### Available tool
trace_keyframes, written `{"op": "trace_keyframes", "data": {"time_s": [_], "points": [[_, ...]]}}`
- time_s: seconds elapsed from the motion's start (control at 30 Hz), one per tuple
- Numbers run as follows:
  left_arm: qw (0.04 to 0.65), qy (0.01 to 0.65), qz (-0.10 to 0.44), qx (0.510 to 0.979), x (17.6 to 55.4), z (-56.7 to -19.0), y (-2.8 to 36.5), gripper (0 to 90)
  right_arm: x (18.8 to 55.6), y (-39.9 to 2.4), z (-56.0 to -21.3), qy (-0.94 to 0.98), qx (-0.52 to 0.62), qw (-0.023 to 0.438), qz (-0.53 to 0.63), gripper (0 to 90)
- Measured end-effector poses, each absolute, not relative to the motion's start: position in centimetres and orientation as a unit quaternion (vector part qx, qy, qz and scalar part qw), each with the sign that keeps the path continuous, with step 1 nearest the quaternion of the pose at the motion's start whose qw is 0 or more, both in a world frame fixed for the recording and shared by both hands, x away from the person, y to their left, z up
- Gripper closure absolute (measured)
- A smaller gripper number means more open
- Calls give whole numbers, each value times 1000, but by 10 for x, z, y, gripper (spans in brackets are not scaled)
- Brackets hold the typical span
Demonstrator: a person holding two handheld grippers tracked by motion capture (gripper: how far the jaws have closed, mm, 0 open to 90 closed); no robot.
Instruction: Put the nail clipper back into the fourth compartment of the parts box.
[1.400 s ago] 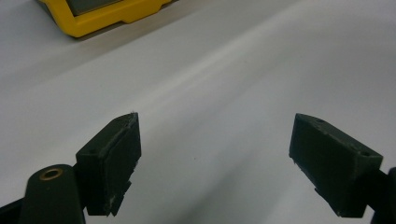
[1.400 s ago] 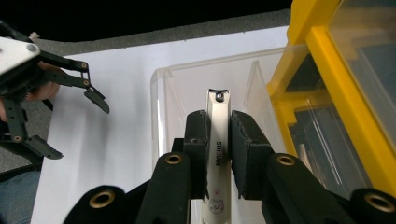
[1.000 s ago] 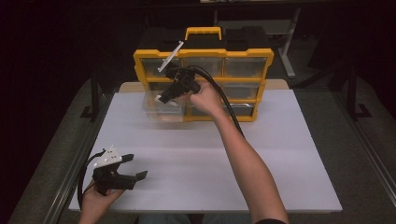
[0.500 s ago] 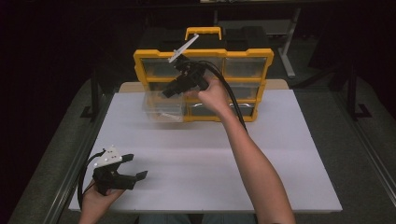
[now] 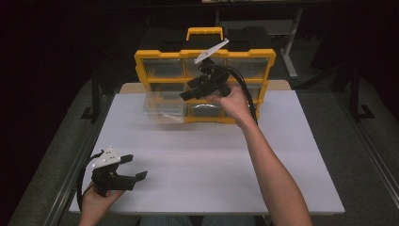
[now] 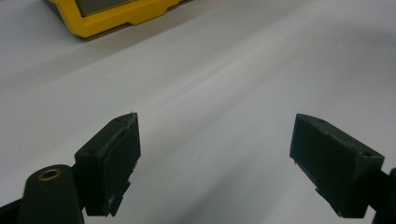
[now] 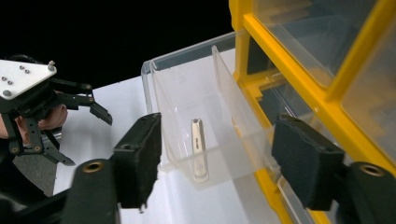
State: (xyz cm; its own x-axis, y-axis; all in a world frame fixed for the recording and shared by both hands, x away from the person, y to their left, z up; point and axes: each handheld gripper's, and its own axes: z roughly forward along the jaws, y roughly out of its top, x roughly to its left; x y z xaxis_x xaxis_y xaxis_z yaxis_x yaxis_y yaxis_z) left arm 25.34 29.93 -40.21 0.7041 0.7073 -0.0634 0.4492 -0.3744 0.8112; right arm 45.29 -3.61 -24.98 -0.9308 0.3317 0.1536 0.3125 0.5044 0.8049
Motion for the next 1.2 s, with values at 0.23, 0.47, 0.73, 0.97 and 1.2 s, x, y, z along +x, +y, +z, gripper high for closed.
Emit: {"op": "trace_keyframes", "data": {"time_s": [0.23, 0.47, 0.73, 0.97, 1.2], "points": [[430, 352, 142, 819, 253, -405, 297, 164, 444, -59, -268, 859, 200, 11, 472, 233], [432, 349, 141, 819, 253, -405, 296, 164, 435, -77, -281, 853, 217, 16, 474, 206], [430, 348, 140, 821, 253, -405, 295, 160, 426, -101, -295, 847, 226, 28, 481, 183], [432, 348, 140, 820, 253, -406, 296, 157, 418, -121, -307, 843, 238, 37, 482, 167], [430, 347, 139, 822, 253, -406, 295, 152, 406, -137, -318, 838, 250, 47, 483, 160]]}}
